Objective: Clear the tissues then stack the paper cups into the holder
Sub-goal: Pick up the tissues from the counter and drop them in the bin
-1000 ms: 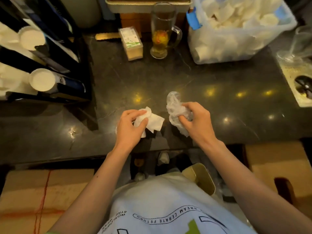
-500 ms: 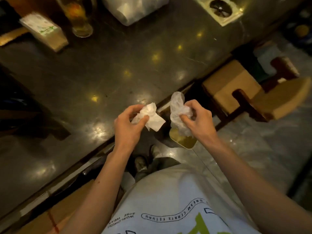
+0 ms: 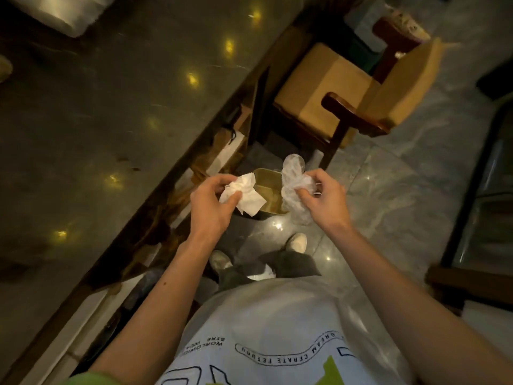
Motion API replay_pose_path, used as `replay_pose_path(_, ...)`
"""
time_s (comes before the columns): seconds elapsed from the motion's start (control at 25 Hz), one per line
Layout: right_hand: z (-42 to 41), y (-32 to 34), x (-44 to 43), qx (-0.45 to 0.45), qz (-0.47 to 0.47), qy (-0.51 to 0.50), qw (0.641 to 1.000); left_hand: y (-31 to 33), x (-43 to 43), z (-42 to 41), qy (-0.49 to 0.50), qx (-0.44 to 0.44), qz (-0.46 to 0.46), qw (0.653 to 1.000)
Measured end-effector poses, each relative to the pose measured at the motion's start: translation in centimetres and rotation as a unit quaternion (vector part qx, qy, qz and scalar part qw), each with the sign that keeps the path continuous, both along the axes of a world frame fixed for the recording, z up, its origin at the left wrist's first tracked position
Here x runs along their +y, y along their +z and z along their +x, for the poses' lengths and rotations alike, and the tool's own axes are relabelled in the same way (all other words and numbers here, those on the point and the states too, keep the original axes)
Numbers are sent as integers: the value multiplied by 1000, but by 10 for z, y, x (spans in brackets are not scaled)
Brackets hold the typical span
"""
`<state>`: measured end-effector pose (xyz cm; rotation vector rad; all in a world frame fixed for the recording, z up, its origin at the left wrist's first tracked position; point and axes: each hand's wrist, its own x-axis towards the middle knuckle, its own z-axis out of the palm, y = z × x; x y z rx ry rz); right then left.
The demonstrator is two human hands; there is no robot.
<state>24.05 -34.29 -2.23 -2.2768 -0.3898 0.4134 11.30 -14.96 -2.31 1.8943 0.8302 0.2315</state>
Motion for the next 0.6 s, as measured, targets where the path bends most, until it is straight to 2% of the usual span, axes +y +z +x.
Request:
replay_pose_path(0.12, 20, -30, -45, 50, -9, -46, 998, -20, -38, 33, -30, 68, 25, 997)
replay_pose_path(0.28, 56, -73, -94, 111, -1, -36, 993, -45, -80, 77, -57, 116, 63, 990)
replay_pose_path(0.6, 117, -136, -130, 191, -35, -55, 979, -100, -130, 130, -77, 208, 56, 973)
